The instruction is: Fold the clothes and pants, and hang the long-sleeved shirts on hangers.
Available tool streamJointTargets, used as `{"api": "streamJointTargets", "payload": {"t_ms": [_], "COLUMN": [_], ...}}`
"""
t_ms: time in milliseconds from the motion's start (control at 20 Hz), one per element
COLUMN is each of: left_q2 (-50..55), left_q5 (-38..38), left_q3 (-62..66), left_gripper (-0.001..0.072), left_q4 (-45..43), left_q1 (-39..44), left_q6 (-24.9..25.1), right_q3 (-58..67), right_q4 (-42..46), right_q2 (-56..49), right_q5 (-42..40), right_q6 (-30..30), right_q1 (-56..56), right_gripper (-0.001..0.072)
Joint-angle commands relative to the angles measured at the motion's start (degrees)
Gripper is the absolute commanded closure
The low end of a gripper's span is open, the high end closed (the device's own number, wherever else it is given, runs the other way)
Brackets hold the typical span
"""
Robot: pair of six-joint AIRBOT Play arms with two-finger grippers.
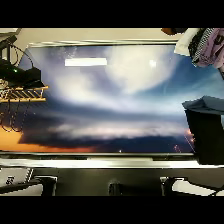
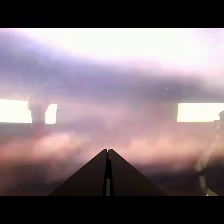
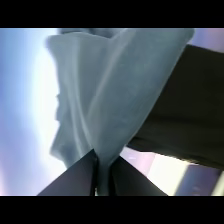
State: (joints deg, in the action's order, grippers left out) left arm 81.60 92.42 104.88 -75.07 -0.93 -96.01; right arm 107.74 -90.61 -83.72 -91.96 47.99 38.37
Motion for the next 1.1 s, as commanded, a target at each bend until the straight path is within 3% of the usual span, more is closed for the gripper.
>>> {"api": "streamJointTargets", "payload": {"t_ms": [0,350,1050], "left_q2": [0.0,0.0,0.0], "left_q5": [0.13,0.13,0.11], "left_q3": [-0.02,-0.02,-0.02], "left_gripper": [0.0692,0.0692,0.0692], "left_q4": [0.0,0.0,0.0], "left_q1": [-0.04,-0.04,-0.04], "left_q6": [-0.04,-0.02,-0.04], "right_q3": [-0.48,-12.68,-34.29], "right_q4": [5.05,17.38,26.82], "right_q2": [0.15,0.35,3.02], "right_q5": [-5.68,-11.43,-4.44], "right_q6": [4.37,15.08,16.37], "right_q1": [0.02,0.02,0.02], "right_gripper": [0.0687,0.0685,0.0684]}}
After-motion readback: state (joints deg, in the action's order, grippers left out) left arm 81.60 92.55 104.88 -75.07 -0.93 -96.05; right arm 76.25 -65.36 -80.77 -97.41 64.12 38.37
